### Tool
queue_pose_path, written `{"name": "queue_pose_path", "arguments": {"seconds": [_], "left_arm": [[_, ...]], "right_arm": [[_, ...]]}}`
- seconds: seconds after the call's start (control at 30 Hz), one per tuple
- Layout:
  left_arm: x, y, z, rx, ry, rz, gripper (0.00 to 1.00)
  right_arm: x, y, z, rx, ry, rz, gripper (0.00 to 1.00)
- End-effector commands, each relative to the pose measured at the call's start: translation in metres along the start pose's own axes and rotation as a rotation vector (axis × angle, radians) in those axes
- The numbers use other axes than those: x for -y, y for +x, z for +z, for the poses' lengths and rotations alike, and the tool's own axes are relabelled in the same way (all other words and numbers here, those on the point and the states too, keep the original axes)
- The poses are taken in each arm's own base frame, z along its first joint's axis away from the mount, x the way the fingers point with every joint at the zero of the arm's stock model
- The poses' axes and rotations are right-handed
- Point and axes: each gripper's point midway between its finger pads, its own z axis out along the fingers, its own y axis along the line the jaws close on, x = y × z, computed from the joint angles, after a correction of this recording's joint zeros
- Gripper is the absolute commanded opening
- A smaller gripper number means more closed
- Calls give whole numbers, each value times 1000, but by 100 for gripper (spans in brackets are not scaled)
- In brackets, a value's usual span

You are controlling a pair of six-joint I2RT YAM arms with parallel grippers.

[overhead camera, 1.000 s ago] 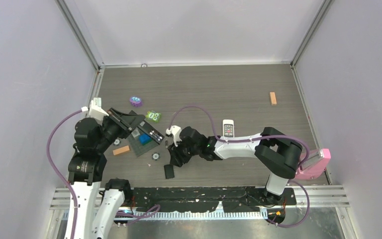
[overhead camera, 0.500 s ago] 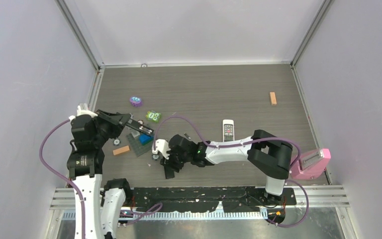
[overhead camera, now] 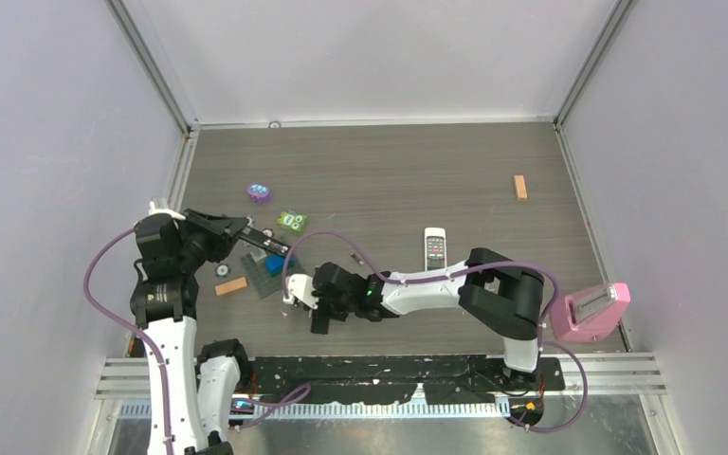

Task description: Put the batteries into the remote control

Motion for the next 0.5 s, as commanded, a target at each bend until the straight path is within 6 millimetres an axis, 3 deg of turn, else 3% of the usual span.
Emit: {"name": "queue_pose_path", "arguments": {"seconds": [0.0,0.1,0.23,0.27,0.37,0.47], "left_arm": [[13,1,2,-24,76,31,0],[14,4,3,-44,89,34,0],[16,14,7,-108,122,27,0],[16,18,8,-133,131,21,0],[17,30,12,-219,166,-14,0],[24,45,12,-307,213,-38,0]], "right_arm": [[9,-10,-6,8,89,-65,9],[12,-21,-15,39,124,-66,6],[24,-46,-49,140,194,-24,5],[30,-62,-68,197,220,-16,5],[42,-79,-108,272,292,4,5],[57,-101,-168,387,376,16,5]]}}
